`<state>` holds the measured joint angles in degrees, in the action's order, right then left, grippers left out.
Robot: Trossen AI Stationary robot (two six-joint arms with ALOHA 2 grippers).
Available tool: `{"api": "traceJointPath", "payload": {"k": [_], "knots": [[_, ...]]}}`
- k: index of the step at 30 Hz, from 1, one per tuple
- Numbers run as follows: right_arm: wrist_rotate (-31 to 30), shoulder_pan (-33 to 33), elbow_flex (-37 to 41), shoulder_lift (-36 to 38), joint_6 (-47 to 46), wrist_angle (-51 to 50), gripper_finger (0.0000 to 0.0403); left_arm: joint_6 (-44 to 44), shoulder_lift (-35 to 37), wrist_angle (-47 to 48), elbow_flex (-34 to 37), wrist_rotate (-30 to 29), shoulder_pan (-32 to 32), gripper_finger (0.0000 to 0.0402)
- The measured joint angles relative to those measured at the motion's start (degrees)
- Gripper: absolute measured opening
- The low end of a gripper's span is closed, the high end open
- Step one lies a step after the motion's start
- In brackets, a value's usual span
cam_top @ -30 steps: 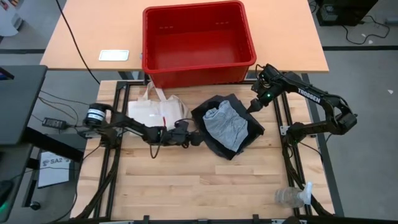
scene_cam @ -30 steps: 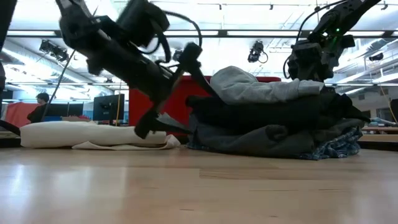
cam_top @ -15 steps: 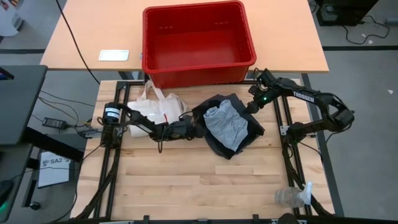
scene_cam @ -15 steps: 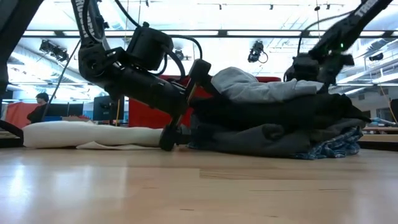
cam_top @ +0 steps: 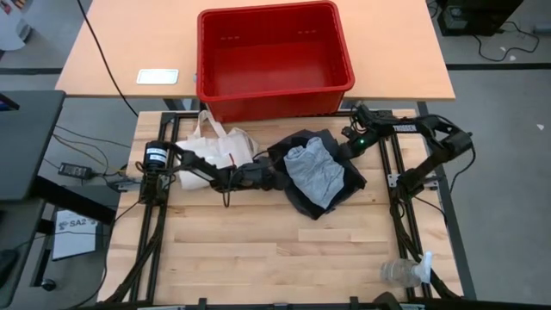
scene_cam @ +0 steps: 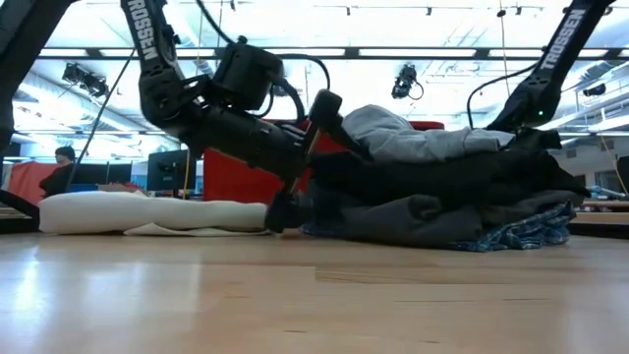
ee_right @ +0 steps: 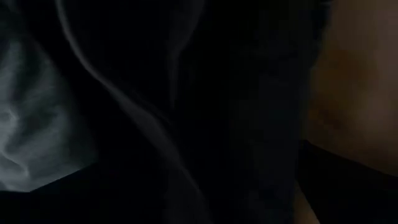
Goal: Fold laundry
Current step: Put the folded clothes into the red bin
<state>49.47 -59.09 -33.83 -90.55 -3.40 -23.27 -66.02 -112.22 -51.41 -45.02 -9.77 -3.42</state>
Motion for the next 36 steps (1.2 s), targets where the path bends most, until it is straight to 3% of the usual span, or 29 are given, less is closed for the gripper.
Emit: {"api": "traceJointPath", "payload": {"k": [6,11,18,27,31,33,36], "knots": [[2.03,1.86,0.18,-1.32,-0.81,2.08,0.0397,1.32,-0.08,9.81,-3.93,1.93,-0.53,0.0398],[1.89,4.23,0.51,0.34,-3.05,3.55,0.0363,1.51,-3.5,9.28,-7.61,2.16,-1.23,0.0364],[1.93,8.95,0.64,-0.01,-4.82,3.11,0.0245,4.27,-6.4,9.19,-12.67,3.04,-1.29,0.0272],[2.52,10.0,0.62,0.03,-6.25,3.4,0.0086,5.06,-6.34,10.58,-13.2,2.96,-1.25,0.012],[2.02,9.99,0.49,0.1,-7.14,2.55,0.0083,-2.73,-6.17,13.48,-13.38,3.75,-1.42,0.0079],[1.83,9.99,0.49,0.12,-7.08,2.33,0.0083,-4.85,-6.14,12.69,-13.37,6.52,-1.74,0.008],[1.33,9.99,0.49,0.14,-7.06,2.03,0.0094,-5.44,-5.44,11.58,-13.22,7.76,-1.83,0.0113]]}}
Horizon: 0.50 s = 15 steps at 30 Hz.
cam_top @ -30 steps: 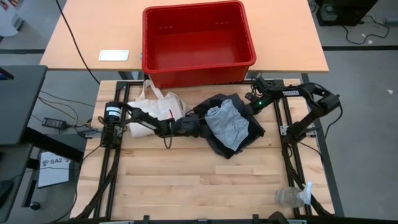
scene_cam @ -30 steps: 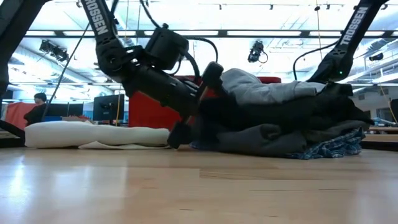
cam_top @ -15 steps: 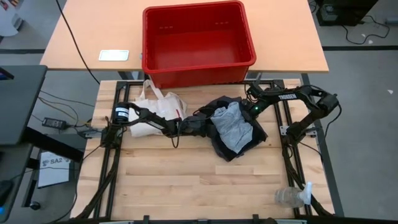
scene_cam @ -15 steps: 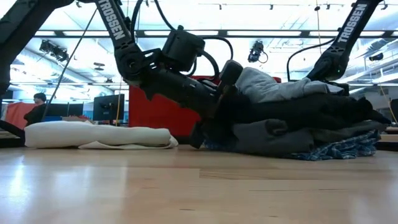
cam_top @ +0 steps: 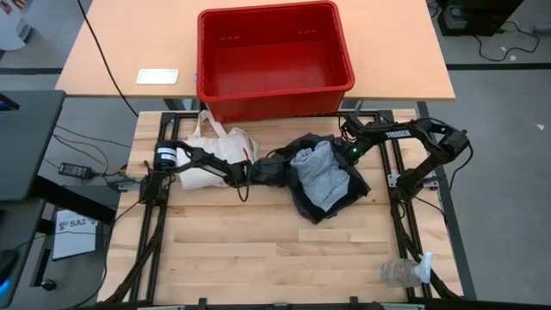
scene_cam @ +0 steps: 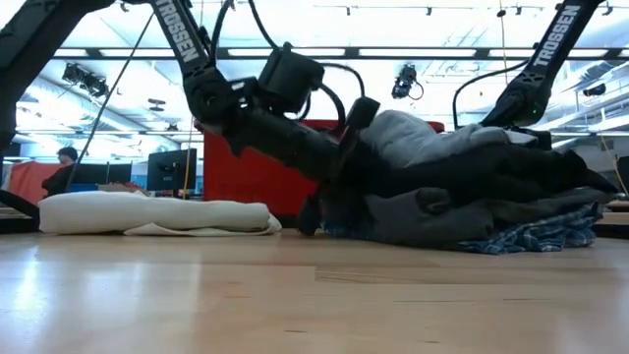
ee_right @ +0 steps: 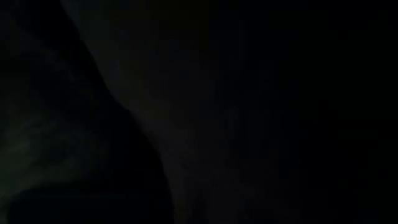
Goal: Fold laundry
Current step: Put the folded clothes into the red bin
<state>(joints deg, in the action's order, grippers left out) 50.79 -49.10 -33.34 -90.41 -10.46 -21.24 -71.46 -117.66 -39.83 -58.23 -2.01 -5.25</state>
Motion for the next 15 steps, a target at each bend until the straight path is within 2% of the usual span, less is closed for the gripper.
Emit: {"api": "traceJointPath", "payload": {"k": [3,7,12,15], "knots": [[-0.6,0.0,-0.07,0.0,0.36,-1.19,0.0103,3.16,3.23,0.93,0.08,1.11,-0.78,0.016],[-1.21,-0.23,-0.09,0.04,0.87,-2.54,0.0103,4.77,7.76,9.74,-0.09,1.44,-2.31,0.0214],[-1.23,-0.88,-0.09,0.04,1.32,-2.78,0.0104,-4.89,8.77,23.58,-0.07,0.38,-1.96,0.025],[-1.18,-1.01,-0.09,0.04,2.02,-2.81,0.0104,-9.34,7.96,25.11,-0.12,-0.06,-0.68,0.0257]]}}
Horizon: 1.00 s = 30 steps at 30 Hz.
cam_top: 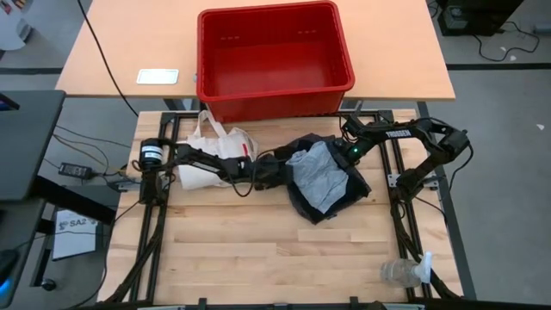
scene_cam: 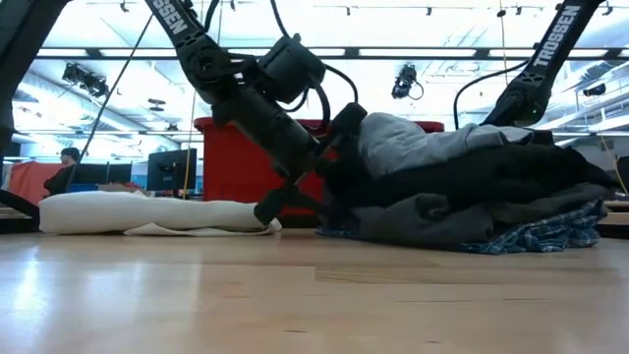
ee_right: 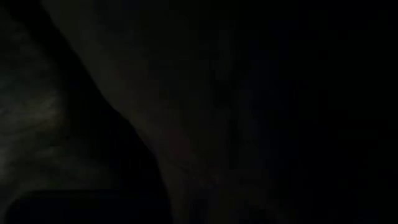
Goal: Fold laundry
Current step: Put the folded clothes into the red bin
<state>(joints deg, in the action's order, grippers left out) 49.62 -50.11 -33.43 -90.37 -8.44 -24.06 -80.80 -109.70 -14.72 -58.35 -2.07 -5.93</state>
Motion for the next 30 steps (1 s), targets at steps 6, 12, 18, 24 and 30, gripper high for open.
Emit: {"api": "traceJointPath", "payload": {"k": [6,12,18,24,30], "knots": [[0.38,-0.07,0.0,0.0,1.09,0.06,0.0105,-9.48,-0.01,6.21,-0.1,-8.39,2.05,0.0267],[1.22,-0.33,0.04,0.0,1.09,0.12,0.0106,-11.34,-3.21,-0.03,0.09,-8.83,1.41,0.0288],[1.26,-0.39,0.07,0.0,0.83,-0.02,0.0106,-9.7,-5.14,-5.37,0.17,-9.47,1.11,0.0333],[2.13,-0.39,0.07,0.0,0.5,-0.24,0.0106,-2.55,-5.39,-9.65,0.22,-10.69,1.11,0.0376],[2.22,-0.39,0.07,0.0,1.0,-1.27,0.0106,-0.72,-4.45,-10.62,0.28,-6.26,1.63,0.0384]]}}
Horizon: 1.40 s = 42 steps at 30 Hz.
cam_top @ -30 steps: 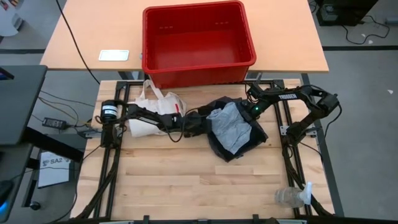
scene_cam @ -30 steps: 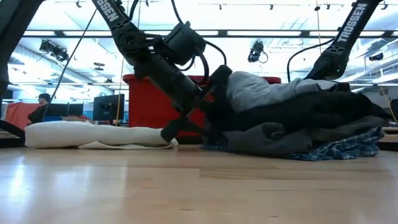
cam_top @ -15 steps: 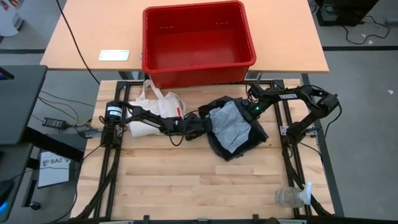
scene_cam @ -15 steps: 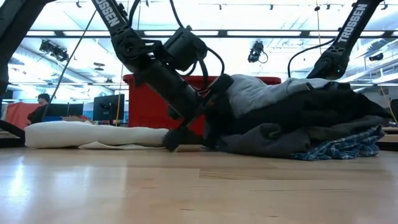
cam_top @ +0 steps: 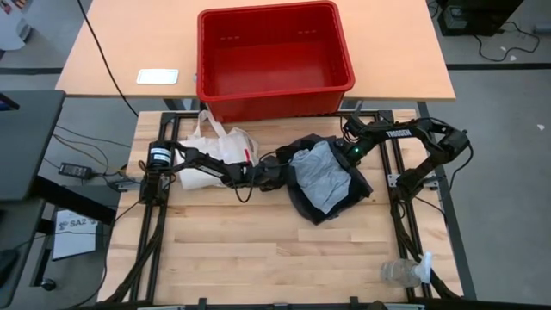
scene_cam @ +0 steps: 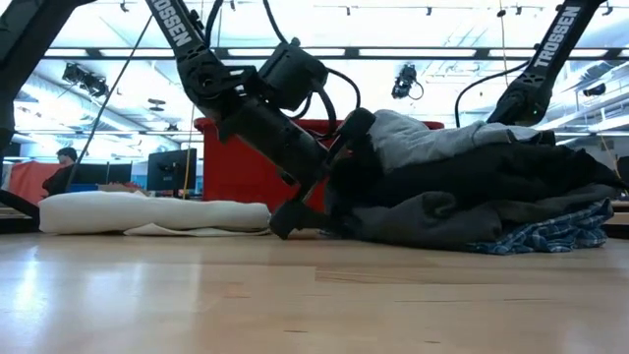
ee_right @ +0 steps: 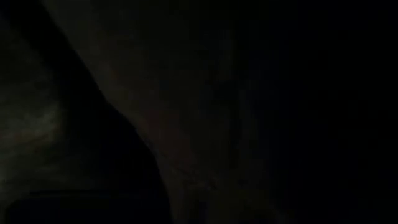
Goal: Fold laundry
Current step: Put the folded clothes into the red bin
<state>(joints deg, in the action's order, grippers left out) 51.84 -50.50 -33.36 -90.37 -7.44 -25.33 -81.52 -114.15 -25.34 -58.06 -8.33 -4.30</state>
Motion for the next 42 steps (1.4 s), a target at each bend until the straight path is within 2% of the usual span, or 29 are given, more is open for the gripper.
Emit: {"api": "traceJointPath", "payload": {"k": [3,7,11,16,20,24,28,35,42], "knots": [[0.72,0.02,0.0,-0.02,0.12,-0.48,0.0106,0.01,1.49,0.89,0.0,1.1,0.72,0.0384],[1.39,0.07,0.04,-0.02,1.3,-1.09,0.0106,-1.5,3.23,10.3,-0.11,11.19,0.58,0.0384],[0.52,0.13,0.04,-0.04,1.61,-1.0,0.0108,0.64,4.2,14.97,-0.28,14.2,1.19,0.0384],[-0.13,0.2,0.0,-0.02,1.9,-3.14,0.0112,-1.07,6.2,18.21,0.1,26.5,3.68,0.0384],[-1.82,0.37,0.03,-0.02,3.0,-4.28,0.0113,-1.64,9.4,19.94,0.07,28.51,8.34,0.0384],[-2.31,0.39,0.67,0.07,3.14,-3.3,0.0113,-2.29,11.23,23.21,0.04,25.78,10.24,0.0384],[-2.62,0.15,0.81,0.07,3.14,-2.98,0.0113,-2.74,12.0,20.37,0.02,23.98,10.21,0.0384],[-2.9,0.13,0.83,0.07,3.01,-2.83,0.0113,1.68,14.94,24.38,0.13,9.82,9.75,0.0384],[-3.6,0.13,0.85,0.07,2.95,-2.65,0.0114,8.61,20.52,23.47,-0.04,3.11,9.64,0.0384]]}}
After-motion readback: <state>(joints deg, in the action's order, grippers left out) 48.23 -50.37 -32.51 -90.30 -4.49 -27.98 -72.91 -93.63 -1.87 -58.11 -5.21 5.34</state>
